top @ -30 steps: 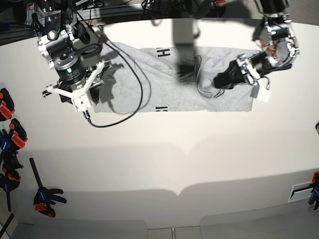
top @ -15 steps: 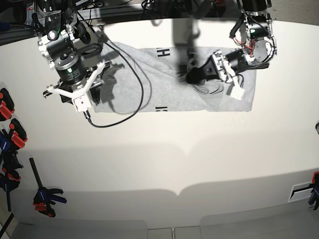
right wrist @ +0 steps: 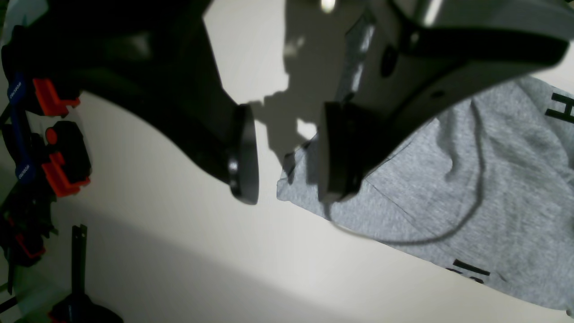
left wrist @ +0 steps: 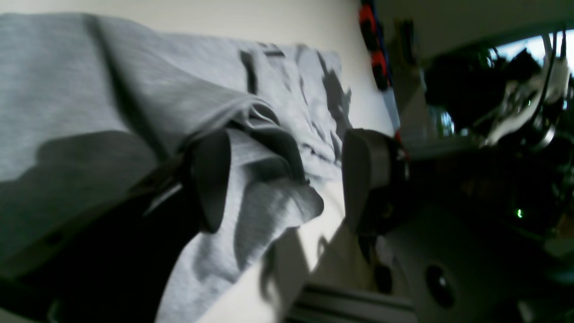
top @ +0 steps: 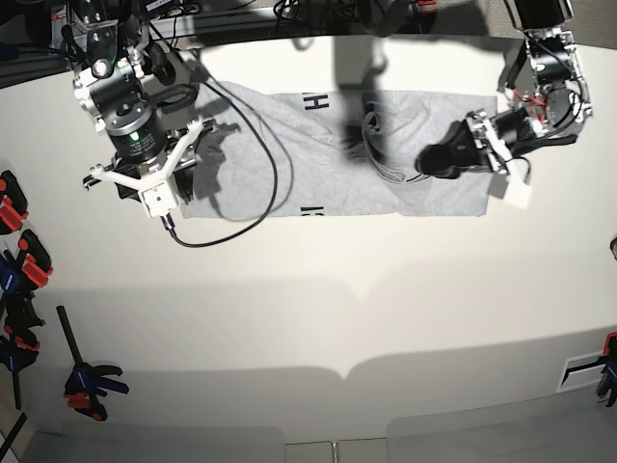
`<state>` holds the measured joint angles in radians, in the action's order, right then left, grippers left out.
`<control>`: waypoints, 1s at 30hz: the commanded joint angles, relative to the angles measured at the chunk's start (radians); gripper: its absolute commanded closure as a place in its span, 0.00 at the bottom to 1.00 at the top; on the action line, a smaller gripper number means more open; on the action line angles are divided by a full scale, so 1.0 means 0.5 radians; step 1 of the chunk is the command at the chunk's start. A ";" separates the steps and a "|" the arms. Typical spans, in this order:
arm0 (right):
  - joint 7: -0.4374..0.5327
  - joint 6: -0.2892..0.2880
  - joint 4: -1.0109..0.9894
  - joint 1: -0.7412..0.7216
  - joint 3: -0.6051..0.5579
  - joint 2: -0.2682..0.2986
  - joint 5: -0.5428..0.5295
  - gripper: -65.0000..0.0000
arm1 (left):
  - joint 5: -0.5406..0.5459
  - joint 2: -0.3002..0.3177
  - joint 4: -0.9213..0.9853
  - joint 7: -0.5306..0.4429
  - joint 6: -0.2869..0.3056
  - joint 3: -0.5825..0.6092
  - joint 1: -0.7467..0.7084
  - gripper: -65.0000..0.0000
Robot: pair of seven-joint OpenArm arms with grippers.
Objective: Fold the T-shirt properly
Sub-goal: 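Press and tuck the folded end with the left gripper, then grasp the folded end with the left gripper and roll it toward the middle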
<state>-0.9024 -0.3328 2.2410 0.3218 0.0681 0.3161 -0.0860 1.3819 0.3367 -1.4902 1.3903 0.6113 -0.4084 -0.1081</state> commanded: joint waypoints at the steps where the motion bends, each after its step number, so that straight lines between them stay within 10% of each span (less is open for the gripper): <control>1: 0.046 -0.005 0.043 -0.011 0.011 0.016 -0.006 0.67 | -0.100 -0.023 -0.030 0.012 0.002 -0.008 -0.004 0.44; 16: 0.047 -0.005 0.043 -0.012 0.011 0.016 -0.007 0.67 | -0.706 -0.486 -0.030 -0.618 -0.102 -0.005 0.118 0.44; 30: 0.056 -0.003 0.043 -0.012 0.011 0.017 0.055 0.67 | -0.301 -0.555 -0.030 -0.341 -0.068 0.538 0.208 0.44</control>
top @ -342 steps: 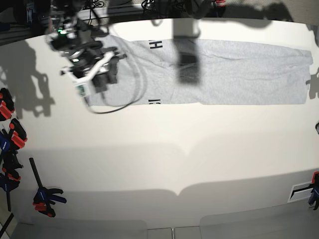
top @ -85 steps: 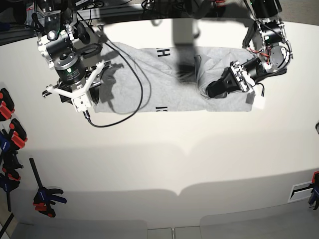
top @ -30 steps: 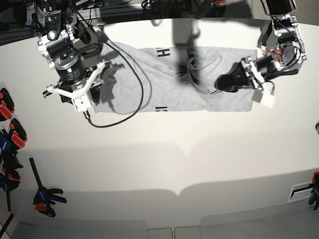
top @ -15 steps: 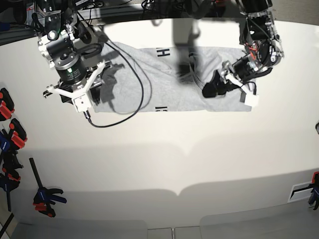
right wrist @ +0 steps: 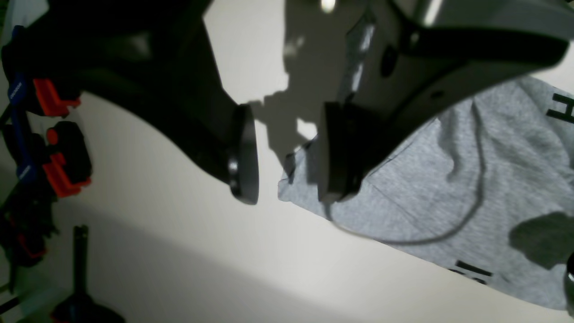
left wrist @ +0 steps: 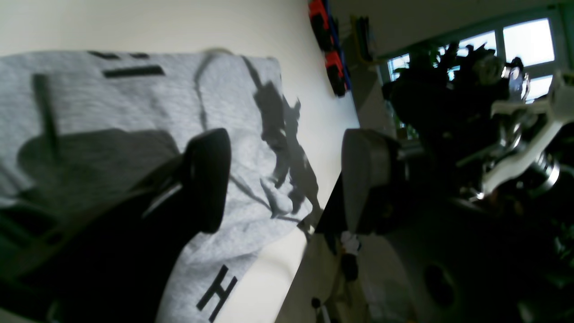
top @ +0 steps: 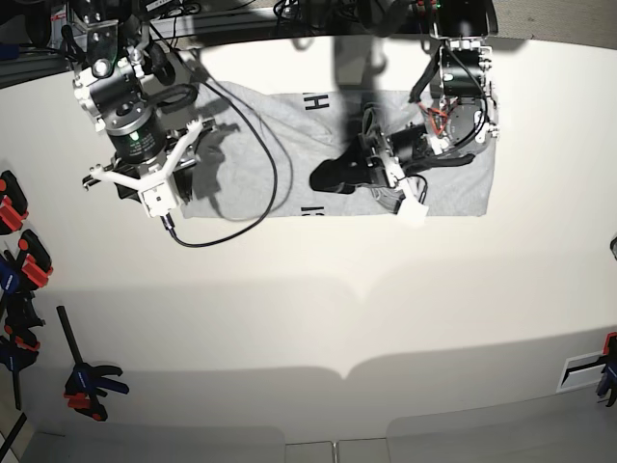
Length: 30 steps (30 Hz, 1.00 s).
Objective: Fold the T-shirt properly
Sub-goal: 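Grasp the folded end with the left gripper and roll it toward the middle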
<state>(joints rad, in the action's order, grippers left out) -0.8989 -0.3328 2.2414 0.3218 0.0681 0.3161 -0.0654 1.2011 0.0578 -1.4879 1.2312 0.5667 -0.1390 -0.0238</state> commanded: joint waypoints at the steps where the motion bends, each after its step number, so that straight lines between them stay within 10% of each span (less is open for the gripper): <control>1: 0.048 -0.001 0.043 -0.012 0.011 0.016 0.043 0.67 | 0.061 0.003 -0.034 -0.022 0.021 -0.002 0.047 0.44; 15: 0.055 0.000 0.043 -0.012 0.011 0.016 0.079 0.67 | 0.038 0.106 -0.452 0.120 0.020 -0.383 0.108 0.45; 22: 0.184 0.000 0.043 -0.013 0.011 0.016 0.077 0.67 | -0.613 0.096 -0.592 -0.121 -0.236 -0.565 0.060 0.45; 27: 0.137 0.001 0.043 -0.018 0.011 0.016 0.073 0.67 | -0.704 -0.006 -0.536 -0.208 -0.288 -0.439 -0.050 0.45; 30: 0.128 0.001 0.043 -0.018 0.011 0.016 0.073 0.67 | -1.165 -0.025 -0.446 -0.601 -0.312 -0.277 -0.050 0.45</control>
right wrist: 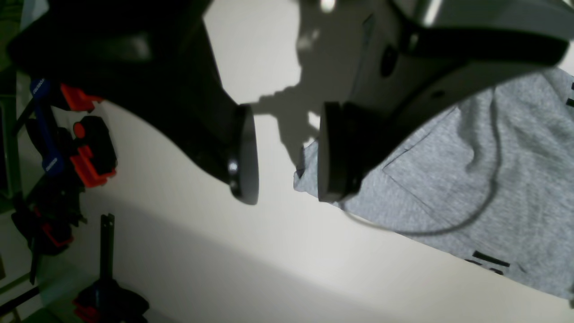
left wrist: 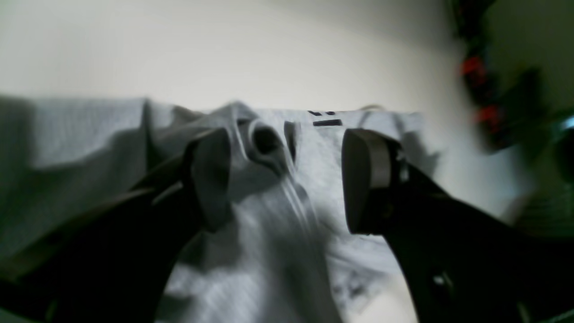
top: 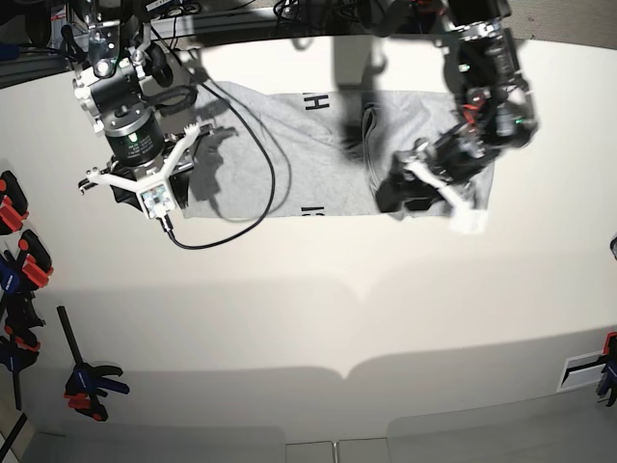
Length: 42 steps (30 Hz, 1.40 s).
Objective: Fold the T-shirt properly
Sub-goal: 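Grasp the folded end with the left gripper and roll it toward the middle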
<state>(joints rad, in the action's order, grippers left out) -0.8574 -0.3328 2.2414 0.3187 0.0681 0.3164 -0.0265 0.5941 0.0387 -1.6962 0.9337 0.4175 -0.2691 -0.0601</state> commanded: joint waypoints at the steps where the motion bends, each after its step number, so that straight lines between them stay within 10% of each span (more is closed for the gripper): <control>1: 0.037 0.001 0.043 -0.011 0.011 0.016 -0.004 0.67 | -0.096 0.013 0.018 -0.122 -0.100 0.029 0.028 0.45; 5: 0.003 0.001 0.043 -0.011 0.011 0.015 -0.004 0.67 | -0.113 0.012 0.153 -0.172 -0.229 0.167 0.037 0.45; 16: -0.272 -0.027 0.040 -0.011 0.011 0.015 -0.066 0.47 | 0.394 0.012 0.164 0.067 0.013 0.513 0.134 0.45; 22: -0.348 0.275 -0.088 -0.011 0.129 0.015 -0.134 0.47 | 0.378 0.059 0.158 0.107 0.020 0.513 0.192 0.45; 25: -0.320 0.341 -0.233 -0.008 0.375 0.014 -0.571 0.47 | 0.362 0.102 0.159 0.115 0.019 0.513 0.198 0.44; 31: -0.306 -0.026 -0.460 -0.016 0.734 -0.067 -1.248 0.47 | 0.363 0.134 0.159 0.122 0.019 0.513 0.192 0.44; 42: -0.231 -0.261 -1.164 -0.084 0.750 -0.124 -1.414 0.47 | 0.364 0.135 0.159 0.138 0.019 0.514 0.193 0.45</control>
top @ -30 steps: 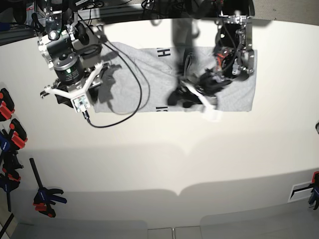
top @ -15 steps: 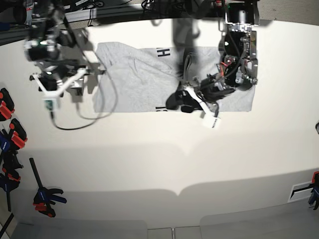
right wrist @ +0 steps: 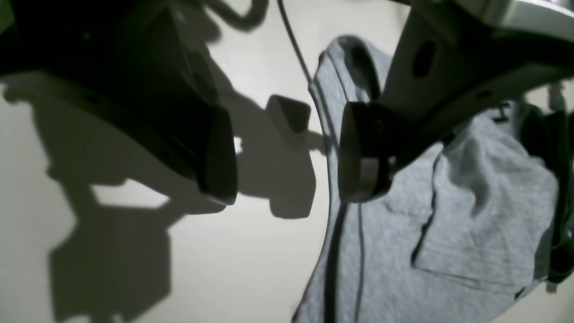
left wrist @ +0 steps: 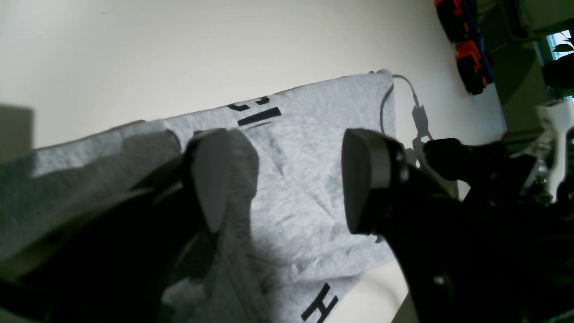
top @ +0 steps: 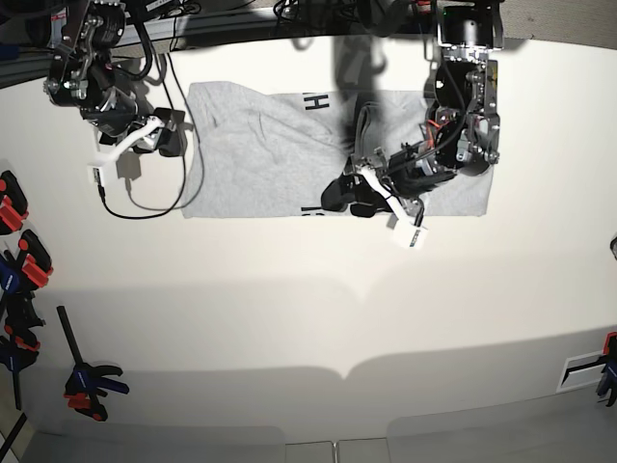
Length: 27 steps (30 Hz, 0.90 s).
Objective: Fold the T-shirt properly
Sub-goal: 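Grasp the folded end with the left gripper and roll it toward the middle, then lift the strip end with the right gripper and fold it onto the left gripper's end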
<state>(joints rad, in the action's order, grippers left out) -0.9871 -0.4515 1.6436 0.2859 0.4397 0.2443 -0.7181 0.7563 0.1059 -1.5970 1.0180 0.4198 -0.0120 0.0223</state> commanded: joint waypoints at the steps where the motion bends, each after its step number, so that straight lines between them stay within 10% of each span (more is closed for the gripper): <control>1: 0.031 -0.029 -0.021 -0.027 -0.002 0.009 -0.031 0.47 | 0.039 0.001 -0.040 -0.028 0.014 -0.001 0.028 0.44; 23: 0.027 -0.056 -0.198 -0.057 -0.538 -0.166 0.069 0.48 | 0.040 0.000 -0.040 0.015 0.014 0.000 0.027 0.45; 27: 0.053 -0.056 -0.198 -0.069 -0.538 -0.167 0.068 0.60 | 0.040 0.000 -0.040 0.014 0.014 -0.001 0.027 0.44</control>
<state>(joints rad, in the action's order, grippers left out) -0.9302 -0.4961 1.5440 0.2478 0.1719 0.1574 -0.7078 0.7555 0.1059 -1.5970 1.0443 0.4198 -0.0124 0.0219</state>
